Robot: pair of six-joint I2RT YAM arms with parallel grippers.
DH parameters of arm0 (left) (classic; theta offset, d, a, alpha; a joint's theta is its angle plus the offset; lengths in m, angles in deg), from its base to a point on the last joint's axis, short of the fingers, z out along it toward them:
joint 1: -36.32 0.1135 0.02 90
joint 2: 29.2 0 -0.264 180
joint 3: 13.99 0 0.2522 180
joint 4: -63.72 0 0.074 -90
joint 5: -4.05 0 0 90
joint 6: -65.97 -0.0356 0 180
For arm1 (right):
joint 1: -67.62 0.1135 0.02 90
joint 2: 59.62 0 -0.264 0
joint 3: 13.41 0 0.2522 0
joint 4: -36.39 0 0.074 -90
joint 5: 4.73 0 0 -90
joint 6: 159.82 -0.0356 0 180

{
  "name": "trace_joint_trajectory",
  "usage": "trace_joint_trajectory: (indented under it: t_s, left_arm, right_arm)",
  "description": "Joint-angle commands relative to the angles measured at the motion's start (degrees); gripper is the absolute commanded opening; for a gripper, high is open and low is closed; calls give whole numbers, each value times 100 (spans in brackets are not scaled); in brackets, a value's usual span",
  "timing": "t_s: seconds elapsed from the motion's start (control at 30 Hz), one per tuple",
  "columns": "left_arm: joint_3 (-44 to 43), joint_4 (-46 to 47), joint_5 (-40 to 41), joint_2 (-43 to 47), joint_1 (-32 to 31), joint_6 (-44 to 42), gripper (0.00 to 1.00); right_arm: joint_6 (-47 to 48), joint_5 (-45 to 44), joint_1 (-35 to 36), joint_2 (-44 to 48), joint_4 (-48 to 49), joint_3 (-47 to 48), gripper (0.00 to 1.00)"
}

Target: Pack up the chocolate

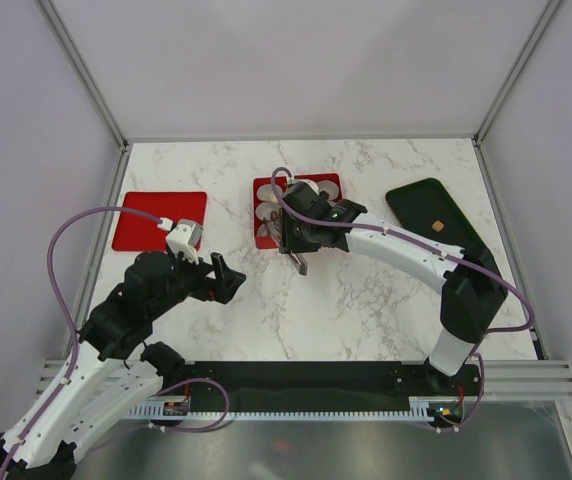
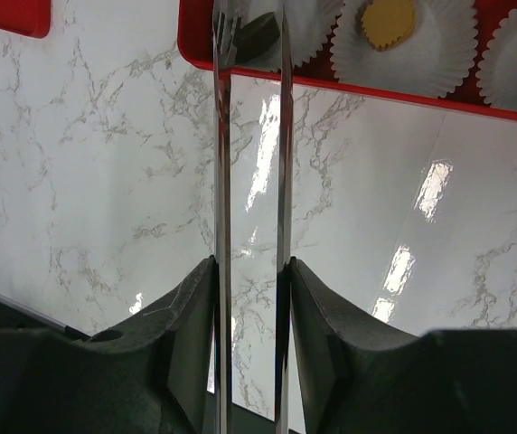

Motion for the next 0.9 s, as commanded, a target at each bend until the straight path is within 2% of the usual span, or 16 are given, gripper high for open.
trace_joint_trajectory:
  t_s: [0.0, 0.27, 0.43, 0.7, 0.87]
  left_arm:
    - [-28, 74, 123, -17, -11, 61, 99]
    - [-37, 74, 123, -17, -11, 61, 99]
    - [-37, 66, 123, -9, -19, 61, 99]
    - [-46, 74, 264, 71, -11, 70, 99]
    - [-37, 74, 290, 36, -19, 78, 99]
  right_arm:
    - [-22, -99, 27, -47, 175, 232, 45]
    - [136, -292, 27, 164, -79, 600, 45]
    - [294, -529, -122, 629, -422, 636, 45]
    - [558, -687, -1026, 1805, -659, -242, 45]
    - [769, -1144, -1405, 2255, -976, -576, 45]
